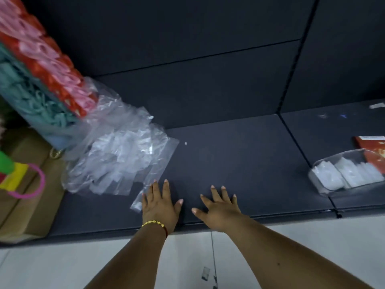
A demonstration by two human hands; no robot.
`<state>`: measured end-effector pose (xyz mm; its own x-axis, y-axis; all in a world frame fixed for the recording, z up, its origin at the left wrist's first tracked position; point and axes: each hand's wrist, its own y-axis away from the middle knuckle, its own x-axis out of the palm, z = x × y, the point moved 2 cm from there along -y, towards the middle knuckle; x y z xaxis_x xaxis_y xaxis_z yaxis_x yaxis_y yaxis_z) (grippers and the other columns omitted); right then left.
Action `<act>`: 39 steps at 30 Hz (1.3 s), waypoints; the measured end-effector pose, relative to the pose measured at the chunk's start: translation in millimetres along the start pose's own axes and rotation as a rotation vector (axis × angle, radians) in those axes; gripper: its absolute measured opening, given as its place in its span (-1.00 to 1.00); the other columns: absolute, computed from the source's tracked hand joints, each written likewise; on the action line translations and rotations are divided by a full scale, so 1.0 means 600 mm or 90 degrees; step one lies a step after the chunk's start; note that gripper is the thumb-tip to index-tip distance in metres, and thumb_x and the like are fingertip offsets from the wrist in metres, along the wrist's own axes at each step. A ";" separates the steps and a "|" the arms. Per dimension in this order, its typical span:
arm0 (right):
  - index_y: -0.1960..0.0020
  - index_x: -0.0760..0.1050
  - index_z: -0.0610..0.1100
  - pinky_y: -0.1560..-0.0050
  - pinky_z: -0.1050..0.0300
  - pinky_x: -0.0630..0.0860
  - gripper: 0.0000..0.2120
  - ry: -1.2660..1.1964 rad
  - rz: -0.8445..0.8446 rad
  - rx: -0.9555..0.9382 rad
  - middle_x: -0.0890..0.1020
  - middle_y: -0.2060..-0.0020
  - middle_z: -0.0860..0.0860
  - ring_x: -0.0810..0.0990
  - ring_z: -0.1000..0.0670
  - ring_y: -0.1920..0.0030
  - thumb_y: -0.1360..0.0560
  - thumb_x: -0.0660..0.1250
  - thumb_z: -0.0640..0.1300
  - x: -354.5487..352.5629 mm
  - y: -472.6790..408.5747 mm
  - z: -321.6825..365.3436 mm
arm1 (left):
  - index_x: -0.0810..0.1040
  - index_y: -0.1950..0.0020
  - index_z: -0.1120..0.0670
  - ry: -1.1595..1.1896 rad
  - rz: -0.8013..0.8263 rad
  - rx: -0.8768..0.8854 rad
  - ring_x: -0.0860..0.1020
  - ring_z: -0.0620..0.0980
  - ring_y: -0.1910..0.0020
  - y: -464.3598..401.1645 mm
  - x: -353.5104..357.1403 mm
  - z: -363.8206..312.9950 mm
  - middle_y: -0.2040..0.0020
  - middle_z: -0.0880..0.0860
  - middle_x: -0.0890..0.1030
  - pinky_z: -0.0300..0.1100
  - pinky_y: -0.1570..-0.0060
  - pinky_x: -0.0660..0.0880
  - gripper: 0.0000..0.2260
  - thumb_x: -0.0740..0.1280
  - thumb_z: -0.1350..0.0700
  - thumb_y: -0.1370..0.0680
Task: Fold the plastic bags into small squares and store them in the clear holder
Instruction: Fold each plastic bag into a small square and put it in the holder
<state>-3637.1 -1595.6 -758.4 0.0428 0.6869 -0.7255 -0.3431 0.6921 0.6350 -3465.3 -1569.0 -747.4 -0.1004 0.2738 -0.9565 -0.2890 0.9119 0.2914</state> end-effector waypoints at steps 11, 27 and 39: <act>-0.57 -0.25 0.18 -0.48 -0.29 -0.32 -0.24 0.068 0.038 -0.025 -0.39 -0.53 0.02 -0.45 -0.18 -0.50 -0.51 -0.07 0.45 -0.002 -0.020 0.013 | 0.53 -0.29 0.19 0.192 -0.066 -0.073 0.42 0.15 -0.23 -0.072 0.025 0.075 -0.25 0.18 0.49 -0.09 -0.15 0.41 -0.73 0.24 0.15 -0.63; -0.59 -0.15 0.07 -0.53 0.03 -0.05 -0.32 -0.181 -0.197 -0.056 -0.07 -0.59 0.07 -0.10 0.02 -0.57 -0.60 0.02 0.28 -0.042 0.018 -0.041 | 0.66 -0.03 0.14 0.236 0.223 0.345 0.56 -0.04 0.02 0.033 0.015 -0.067 -0.01 0.05 0.62 -0.33 -0.01 0.44 -0.88 0.35 0.17 -0.57; -0.58 -0.26 0.13 -0.51 -0.13 -0.22 -0.37 -0.002 -0.110 0.037 -0.28 -0.56 0.07 -0.32 -0.04 -0.55 -0.60 -0.20 0.31 -0.008 -0.024 -0.064 | 0.31 -0.49 -0.19 0.118 0.094 0.134 -0.09 0.04 -0.58 -0.119 -0.021 -0.067 -0.61 0.01 -0.01 0.05 -0.50 -0.25 -0.57 0.12 -0.22 -0.62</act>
<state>-3668.5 -1617.2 -774.3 0.0990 0.5567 -0.8248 -0.2763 0.8117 0.5147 -3481.5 -1650.1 -755.7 -0.3036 0.3661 -0.8797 -0.0562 0.9147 0.4001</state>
